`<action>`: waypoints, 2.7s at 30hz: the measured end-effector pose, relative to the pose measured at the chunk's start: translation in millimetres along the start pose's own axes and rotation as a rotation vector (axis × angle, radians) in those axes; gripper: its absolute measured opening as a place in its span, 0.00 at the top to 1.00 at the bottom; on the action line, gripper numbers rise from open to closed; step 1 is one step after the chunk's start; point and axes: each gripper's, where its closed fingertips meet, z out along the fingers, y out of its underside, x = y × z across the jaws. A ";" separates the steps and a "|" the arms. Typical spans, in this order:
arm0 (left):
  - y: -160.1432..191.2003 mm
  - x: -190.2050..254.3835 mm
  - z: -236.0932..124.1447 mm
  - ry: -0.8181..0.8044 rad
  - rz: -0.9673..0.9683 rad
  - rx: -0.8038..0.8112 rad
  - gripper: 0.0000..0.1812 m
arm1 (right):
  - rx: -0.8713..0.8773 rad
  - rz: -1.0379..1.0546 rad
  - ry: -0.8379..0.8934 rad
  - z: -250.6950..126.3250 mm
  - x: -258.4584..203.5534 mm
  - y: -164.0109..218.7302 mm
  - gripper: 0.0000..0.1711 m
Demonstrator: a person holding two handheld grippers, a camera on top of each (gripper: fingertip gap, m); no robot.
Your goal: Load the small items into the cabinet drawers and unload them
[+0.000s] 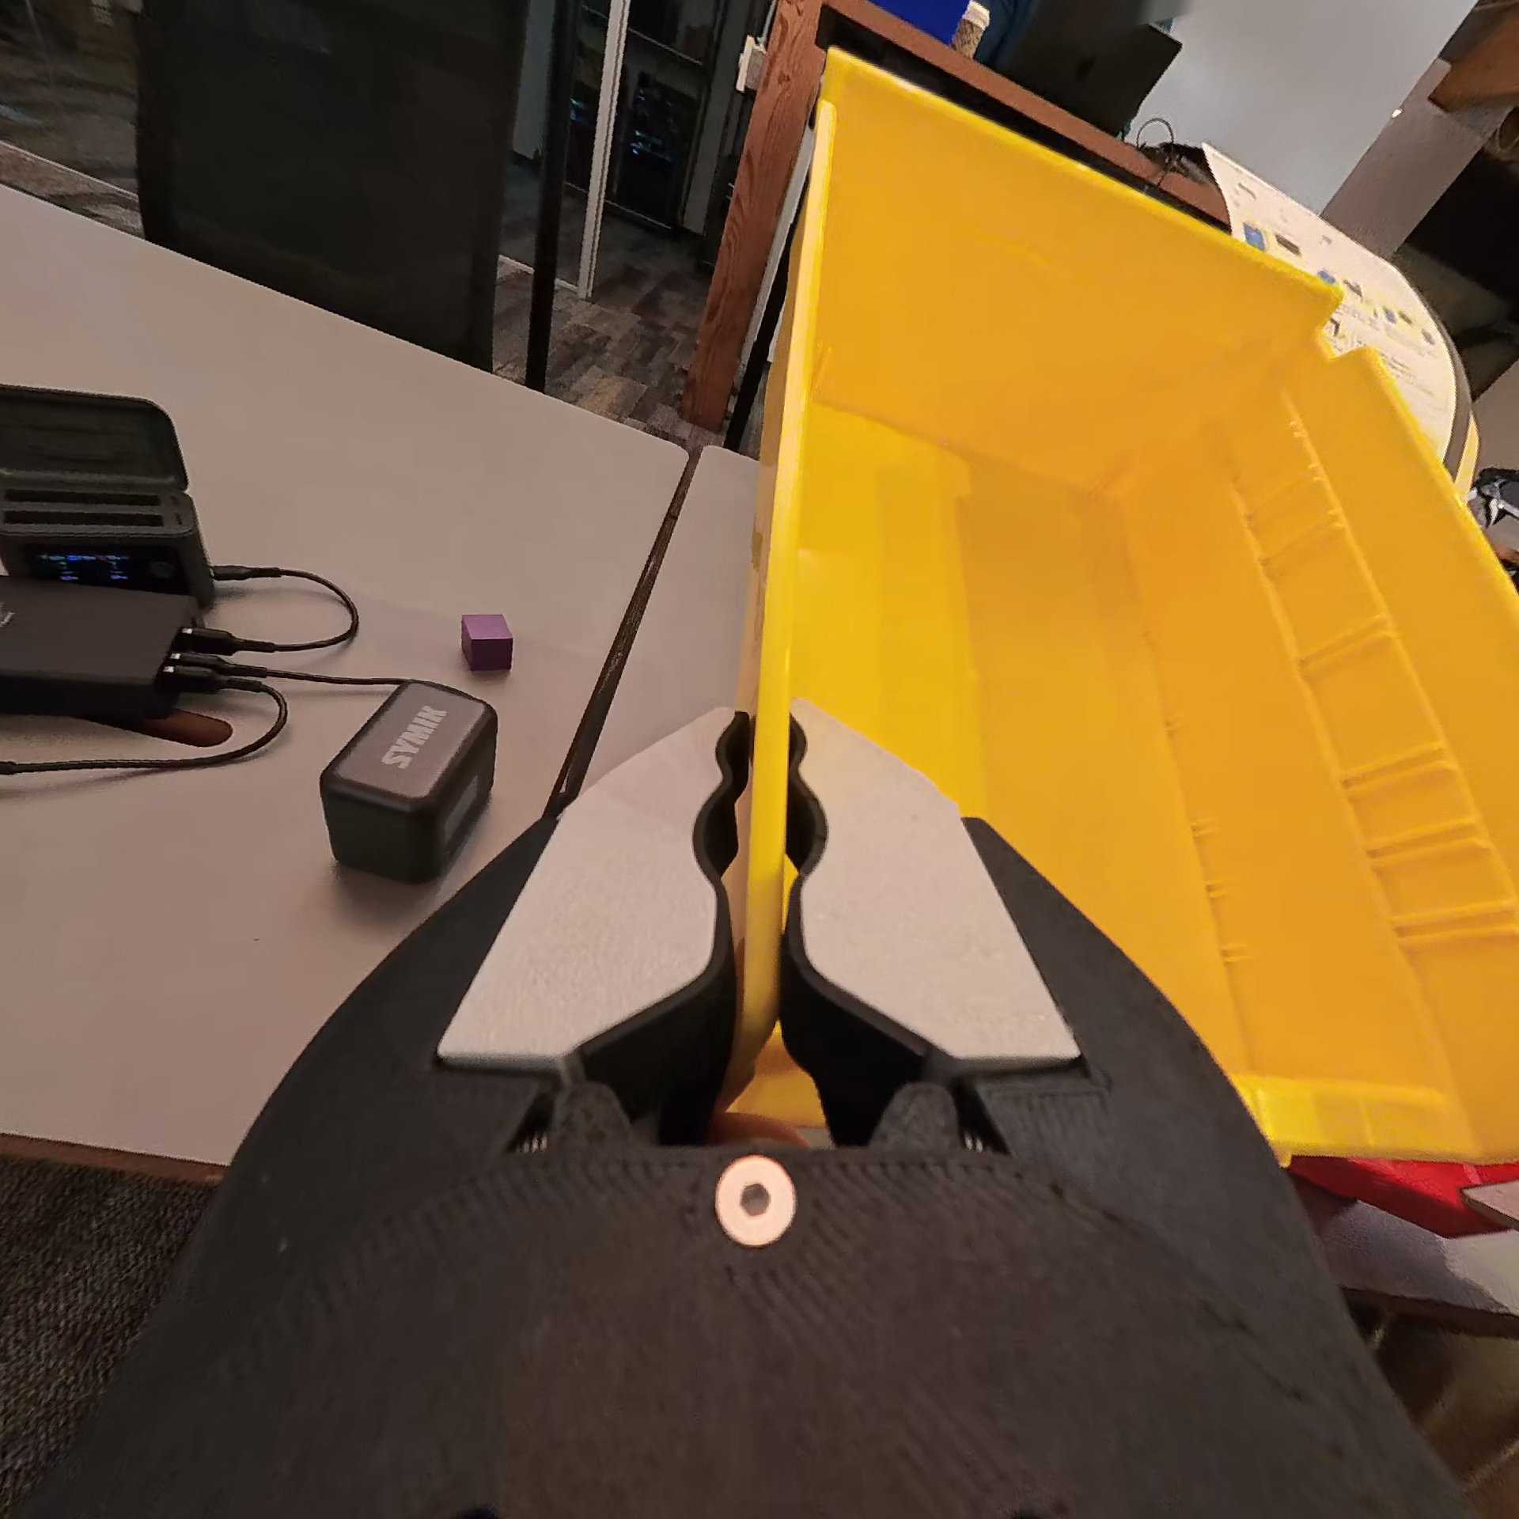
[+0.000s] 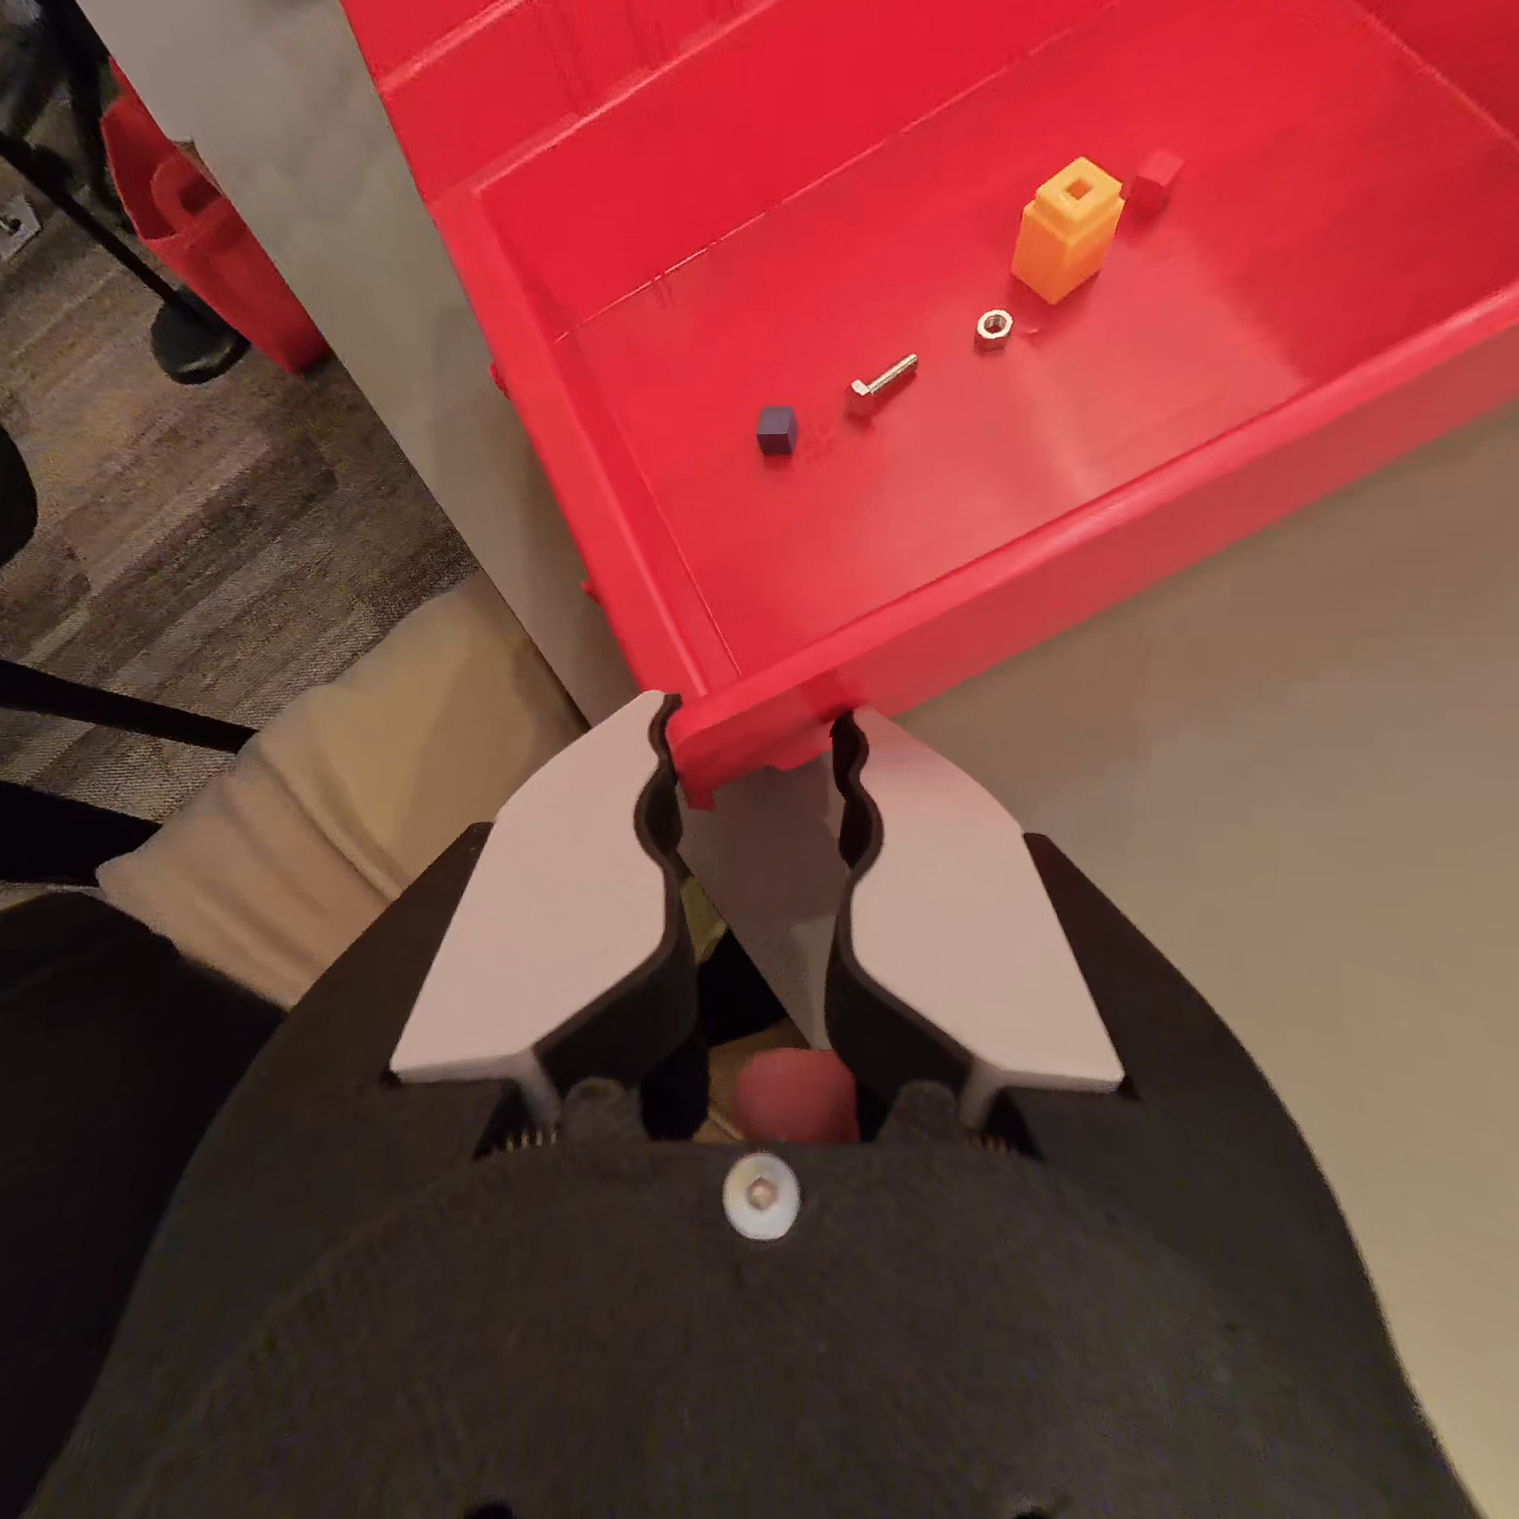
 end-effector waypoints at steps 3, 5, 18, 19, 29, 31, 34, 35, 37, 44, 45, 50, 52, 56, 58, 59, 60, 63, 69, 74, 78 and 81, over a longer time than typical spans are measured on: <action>-0.2 -1.1 -0.2 -0.002 0.000 0.000 0.97 | 0.014 0.005 -0.022 10.1 -4.1 -9.9 0.81; -0.6 -2.2 -0.5 -0.006 0.003 -0.001 0.97 | 0.015 -0.014 -0.034 17.9 -8.7 -16.7 0.80; -9.1 -25.2 -12.5 -0.047 -0.035 0.037 0.97 | -0.007 -0.094 -0.143 73.9 -41.1 -57.2 0.77; -8.7 -25.7 -12.4 -0.048 -0.035 0.035 0.97 | -0.009 -0.101 -0.150 76.3 -43.8 -58.2 0.79; -3.6 -29.5 -9.3 -0.052 -0.036 0.021 0.97 | 0.059 -0.014 -0.104 55.9 -21.7 -78.1 0.50; -3.9 -28.3 -7.6 -0.045 -0.041 0.024 0.97 | 0.045 0.015 -0.113 56.0 -14.5 -81.6 0.41; -4.5 -26.1 -8.2 -0.038 -0.037 0.025 0.97 | 0.065 0.092 -0.207 54.9 -10.1 -85.3 0.35; -4.4 -25.8 -8.7 -0.035 -0.036 0.025 0.97 | 0.073 0.096 -0.230 54.3 -9.2 -87.0 0.35; -4.5 -25.7 -8.6 -0.031 -0.039 0.026 0.97 | 0.085 0.116 -0.260 53.8 -3.6 -91.7 0.34; -4.1 -25.7 -6.9 -0.026 -0.051 0.030 0.97 | 0.181 0.262 -0.189 45.8 56.5 -131.5 0.38; -3.5 -24.9 -6.1 -0.025 -0.051 0.027 0.97 | 0.166 0.240 -0.173 52.0 60.9 -132.2 0.39; -2.4 -25.0 -7.5 -0.032 -0.039 0.020 0.97 | 0.125 0.235 -0.166 81.5 58.2 -137.1 0.42; -3.5 -27.5 -8.6 -0.041 -0.045 0.028 0.97 | 0.127 0.223 -0.164 89.7 53.1 -142.9 0.46; -6.4 -30.7 -10.6 -0.047 -0.054 0.039 0.97 | 0.154 0.250 -0.139 108.4 54.8 -159.4 0.49; -8.8 -28.9 -10.9 -0.046 -0.042 0.042 0.97 | 0.164 0.256 -0.151 120.2 56.5 -170.9 0.50; -10.2 -27.1 -11.0 -0.043 -0.037 0.044 0.97 | 0.176 0.255 -0.164 126.4 56.8 -178.6 0.50; -12.0 -24.9 -11.3 -0.041 -0.028 0.047 0.97 | 0.183 0.251 -0.192 132.5 54.4 -185.6 0.48; -19.3 -12.2 -13.8 -0.029 -0.003 0.056 0.97 | 0.160 0.246 -0.261 137.0 49.7 -197.6 0.43; -33.7 49.9 -15.0 0.105 0.054 0.067 0.97 | 0.269 0.075 -0.264 50.6 47.1 -195.2 0.48; -21.3 158.5 13.0 0.330 0.137 -0.023 0.97 | 0.434 0.037 -0.181 -67.2 84.5 -160.1 0.53; 15.2 255.8 44.1 0.511 0.222 -0.116 0.97 | 0.546 0.132 -0.039 -160.6 138.7 -114.8 0.54; 62.7 325.4 62.7 0.651 0.242 -0.222 0.97 | 0.657 0.212 0.000 -231.5 162.2 -76.3 0.64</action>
